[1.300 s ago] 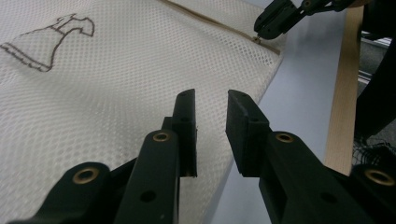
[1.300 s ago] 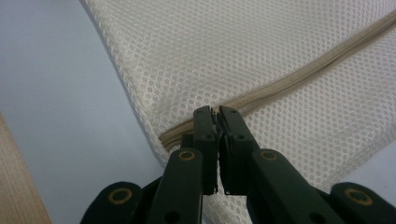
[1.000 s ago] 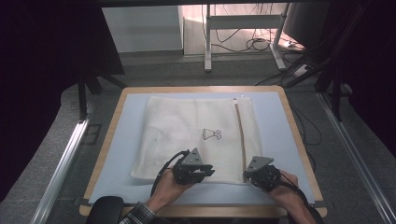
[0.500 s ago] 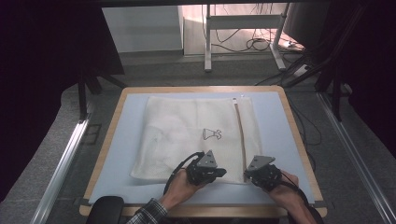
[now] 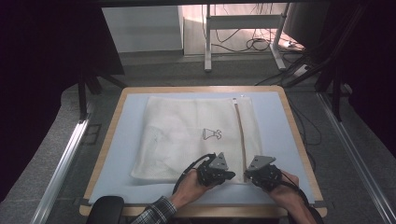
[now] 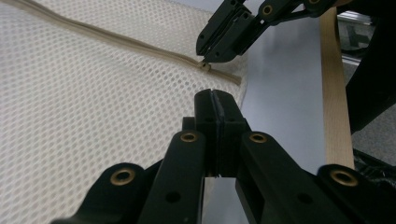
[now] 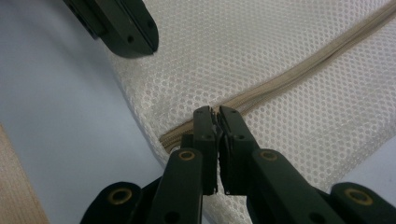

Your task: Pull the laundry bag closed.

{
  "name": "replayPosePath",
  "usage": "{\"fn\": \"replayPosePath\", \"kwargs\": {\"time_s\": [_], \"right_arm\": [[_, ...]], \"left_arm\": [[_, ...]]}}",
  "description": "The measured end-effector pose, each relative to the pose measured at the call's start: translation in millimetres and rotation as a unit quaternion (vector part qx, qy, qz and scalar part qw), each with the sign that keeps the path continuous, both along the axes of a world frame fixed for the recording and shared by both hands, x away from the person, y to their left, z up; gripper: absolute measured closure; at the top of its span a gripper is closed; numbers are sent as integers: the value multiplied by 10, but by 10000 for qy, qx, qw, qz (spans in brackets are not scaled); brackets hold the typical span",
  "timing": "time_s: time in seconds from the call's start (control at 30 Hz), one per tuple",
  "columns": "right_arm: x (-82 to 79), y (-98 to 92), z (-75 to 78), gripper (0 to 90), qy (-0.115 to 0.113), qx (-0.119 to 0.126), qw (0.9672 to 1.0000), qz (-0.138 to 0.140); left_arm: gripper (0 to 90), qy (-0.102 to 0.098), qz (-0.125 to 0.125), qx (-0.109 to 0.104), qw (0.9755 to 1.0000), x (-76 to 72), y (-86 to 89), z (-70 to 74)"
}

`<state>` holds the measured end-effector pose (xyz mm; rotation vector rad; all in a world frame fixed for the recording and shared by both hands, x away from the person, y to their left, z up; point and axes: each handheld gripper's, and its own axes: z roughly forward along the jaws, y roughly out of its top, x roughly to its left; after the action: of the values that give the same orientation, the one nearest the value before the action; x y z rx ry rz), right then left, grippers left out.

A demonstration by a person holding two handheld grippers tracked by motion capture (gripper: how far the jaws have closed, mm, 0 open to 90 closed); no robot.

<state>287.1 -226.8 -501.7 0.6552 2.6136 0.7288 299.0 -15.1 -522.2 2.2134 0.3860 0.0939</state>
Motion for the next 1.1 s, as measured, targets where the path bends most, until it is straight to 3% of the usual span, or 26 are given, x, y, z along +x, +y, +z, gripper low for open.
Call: {"fn": "replayPosePath", "kwargs": {"time_s": [0.3,0.5,0.67,0.8,1.1], "right_arm": [[8,-9,-2,854,31,41,10000,-49],[11,-19,0,854,26,65,9999,-74],[-1,-15,3,853,-25,21,10000,-47],[-12,-8,3,852,-49,-11,10000,-33],[-8,-4,1,848,-89,-48,9999,1]], "left_arm": [[896,45,-124,69,9999,21,-168,-51],[896,44,-139,280,9995,46,-267,-121],[897,177,-106,136,9997,60,-235,-153],[897,-29,-83,200,9998,14,-250,-152],[899,-94,-96,248,9996,6,-248,-151]]}}
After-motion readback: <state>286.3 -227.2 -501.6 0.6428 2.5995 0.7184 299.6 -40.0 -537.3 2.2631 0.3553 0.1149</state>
